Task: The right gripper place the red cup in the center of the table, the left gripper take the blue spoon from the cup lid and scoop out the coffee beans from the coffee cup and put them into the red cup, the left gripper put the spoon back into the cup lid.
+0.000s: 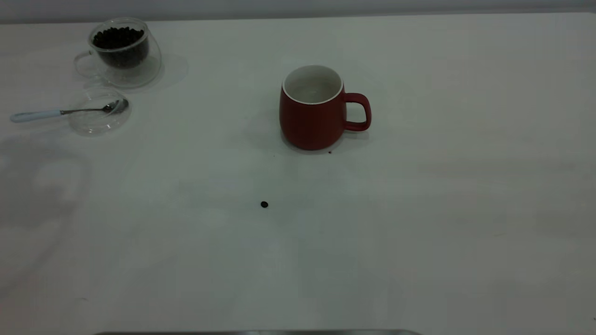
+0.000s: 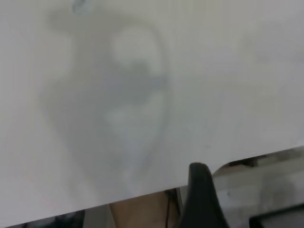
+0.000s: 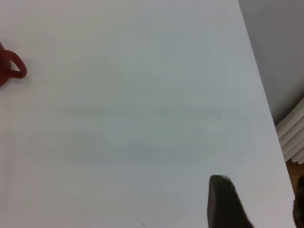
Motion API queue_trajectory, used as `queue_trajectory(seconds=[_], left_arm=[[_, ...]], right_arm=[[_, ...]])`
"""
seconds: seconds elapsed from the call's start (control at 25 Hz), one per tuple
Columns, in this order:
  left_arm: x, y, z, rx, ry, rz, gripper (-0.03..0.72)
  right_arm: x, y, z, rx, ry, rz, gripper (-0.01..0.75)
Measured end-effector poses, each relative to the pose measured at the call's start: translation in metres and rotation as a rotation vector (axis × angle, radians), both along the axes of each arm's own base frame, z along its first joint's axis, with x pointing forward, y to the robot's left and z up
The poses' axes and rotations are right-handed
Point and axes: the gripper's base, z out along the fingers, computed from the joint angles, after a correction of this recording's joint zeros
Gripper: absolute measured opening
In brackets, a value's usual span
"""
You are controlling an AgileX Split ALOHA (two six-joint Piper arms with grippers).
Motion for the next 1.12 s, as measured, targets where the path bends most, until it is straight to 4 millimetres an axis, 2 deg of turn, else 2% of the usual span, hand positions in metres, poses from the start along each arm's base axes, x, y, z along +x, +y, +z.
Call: queue_trajectory(seconds=[0.28,0.56,0.68,0.88,1.12], left_arm=[[-0.071,-0.008,0.039,0.013,-0.161,0.035,0.595],[-0.148,-0.024,0.056,0.000,-0.333,0.006,0.595],[-0.178,-0.033,0.049,-0.010,-0.380,-0.048,0.595],[-0.221,-0.039,0.018,-0.028,-0.403,-0.103,0.595],[-0.252,-0.034,-0.022,-0.009,-0.410,-0.029,0.595]], right_arm=[[0.000,0.000,0.000,0.000,0.000,0.000,0.384],[0.000,0.000,0.000,0.000,0.000,0.000,0.384],[0.000,0.000,0.000,0.000,0.000,0.000,0.384],[0.000,0.000,0.000,0.000,0.000,0.000,0.384],[0.000,0.000,0.000,0.000,0.000,0.000,0.384]])
